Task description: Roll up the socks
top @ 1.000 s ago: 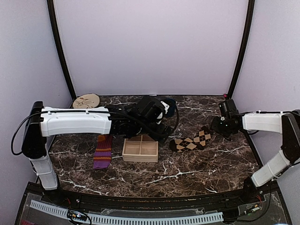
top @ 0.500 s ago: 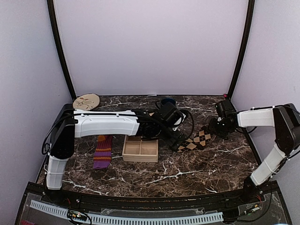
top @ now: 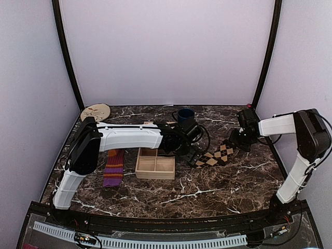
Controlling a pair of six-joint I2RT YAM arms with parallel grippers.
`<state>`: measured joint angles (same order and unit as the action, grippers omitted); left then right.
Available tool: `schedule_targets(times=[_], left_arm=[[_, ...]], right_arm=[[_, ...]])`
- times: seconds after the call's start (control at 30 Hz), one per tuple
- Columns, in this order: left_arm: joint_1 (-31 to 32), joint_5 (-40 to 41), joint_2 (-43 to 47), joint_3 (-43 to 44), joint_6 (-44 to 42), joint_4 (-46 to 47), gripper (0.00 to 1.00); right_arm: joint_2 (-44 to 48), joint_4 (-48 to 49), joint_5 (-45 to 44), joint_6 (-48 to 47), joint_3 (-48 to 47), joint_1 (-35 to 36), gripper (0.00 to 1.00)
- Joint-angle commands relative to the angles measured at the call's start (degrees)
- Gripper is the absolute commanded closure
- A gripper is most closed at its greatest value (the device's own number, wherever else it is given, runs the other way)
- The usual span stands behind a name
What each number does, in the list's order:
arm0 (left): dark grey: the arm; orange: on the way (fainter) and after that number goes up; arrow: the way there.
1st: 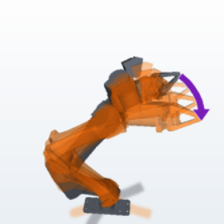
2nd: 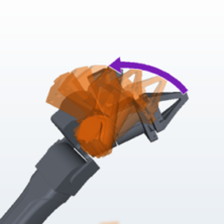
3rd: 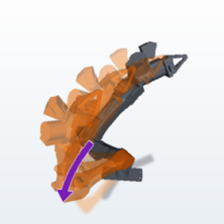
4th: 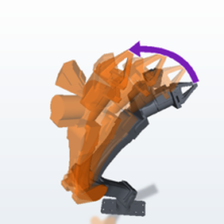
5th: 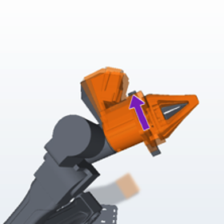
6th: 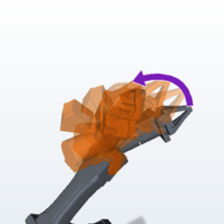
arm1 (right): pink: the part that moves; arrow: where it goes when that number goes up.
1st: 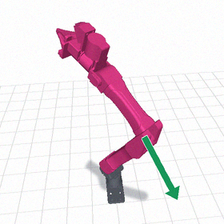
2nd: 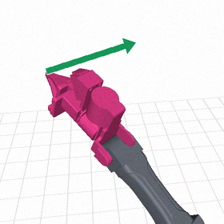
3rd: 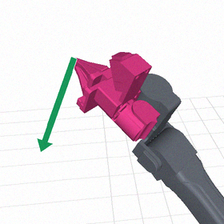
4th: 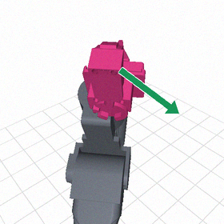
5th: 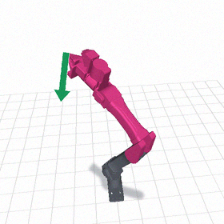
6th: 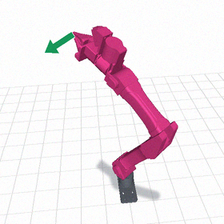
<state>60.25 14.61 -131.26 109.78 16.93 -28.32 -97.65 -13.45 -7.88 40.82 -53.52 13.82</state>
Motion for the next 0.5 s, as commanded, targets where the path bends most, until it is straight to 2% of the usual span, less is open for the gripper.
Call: schedule_targets(times=[0.0, 0.37, 0.47], left_arm=[[-1.6, -0.3, -0.7, 2.5, 3.2, -3.3, 0.08], [-1.6, -2.4, -4.1, 6.5, 4.3, -9.7, 0.09], [-1.6, -2.7, -4.1, 6.4, 4.6, -10.8, 0.09]], right_arm=[[-2.0, 0.4, 1.2, -1.3, -2.3, -0.6, 0.4], [-5.0, 0.0, 2.9, -2.4, -2.7, -0.7, 0.48], [-5.4, -0.1, 3.3, -2.7, -2.6, -0.6, 0.55]])
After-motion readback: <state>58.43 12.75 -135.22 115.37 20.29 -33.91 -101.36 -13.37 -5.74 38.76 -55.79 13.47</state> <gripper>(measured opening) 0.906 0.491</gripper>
